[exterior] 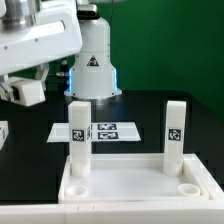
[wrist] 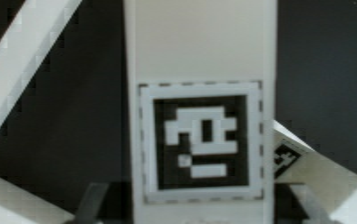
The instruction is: Assemble desk
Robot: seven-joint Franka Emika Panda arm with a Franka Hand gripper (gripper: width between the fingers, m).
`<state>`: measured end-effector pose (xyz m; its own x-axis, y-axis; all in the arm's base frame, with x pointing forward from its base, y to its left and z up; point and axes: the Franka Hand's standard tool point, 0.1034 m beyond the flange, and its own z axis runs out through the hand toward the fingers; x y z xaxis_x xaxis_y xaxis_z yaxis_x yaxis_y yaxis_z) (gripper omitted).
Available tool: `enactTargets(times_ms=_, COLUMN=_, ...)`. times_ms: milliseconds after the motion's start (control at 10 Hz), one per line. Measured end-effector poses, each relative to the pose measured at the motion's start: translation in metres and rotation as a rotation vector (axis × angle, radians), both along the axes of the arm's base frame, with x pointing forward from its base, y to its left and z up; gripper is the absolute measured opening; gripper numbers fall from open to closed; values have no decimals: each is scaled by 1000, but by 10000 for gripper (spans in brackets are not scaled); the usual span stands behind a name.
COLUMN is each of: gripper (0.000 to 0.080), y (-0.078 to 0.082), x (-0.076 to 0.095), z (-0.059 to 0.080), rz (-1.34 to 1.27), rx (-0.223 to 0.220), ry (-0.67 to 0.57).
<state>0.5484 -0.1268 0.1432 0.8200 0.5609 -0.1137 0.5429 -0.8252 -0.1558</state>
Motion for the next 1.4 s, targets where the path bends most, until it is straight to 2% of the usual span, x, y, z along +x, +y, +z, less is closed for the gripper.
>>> enactTargets(times_ms=100, gripper=284, y=-3, x=0, z=-3, rz=-7, rx=-5, ry=-5)
enactTargets(times_ms=200, gripper=285, y=-12, x=-1, z=-16, rz=-54, rx=-27, ry=-19)
enactTargets(times_ms=300, gripper=285, y=-13, x=-11, z=-22, rz=-223, rx=-58, ry=-6)
enactTargets(times_ms=400, gripper=285, y=-9, x=-27, z=-22, rz=-362, rx=-74, ry=5)
enactTargets(times_ms=500, gripper=285, y=-3, x=-35, z=-20, rz=-515, rx=-93, ry=6)
enactTargets(times_ms=600, gripper=285, y=2, x=-39, z=-25, rz=-602, rx=-110, ry=10)
enactTargets(times_ms=900, gripper=285, y=4, x=-39, z=-27, rz=-761, rx=-130, ry=26)
enactTargets(times_ms=1000, gripper=285, y=5, x=-46, z=-25, rz=-903, rx=-131, ry=44)
enactTargets(times_ms=1100, gripper=285, y=4, x=-71, z=-23, rz=-924, rx=-115, ry=52)
enactTargets(times_ms=1200, gripper=285, y=5, x=-98, z=-24, rz=-910, rx=-96, ry=9)
enactTargets(times_ms=1300, gripper=285, y=10, x=-108, z=-19, rz=-944, rx=-90, ry=10)
enactTargets(times_ms=1400, gripper=285, y=10, x=-106, z=-19, rz=-937, rx=-90, ry=7)
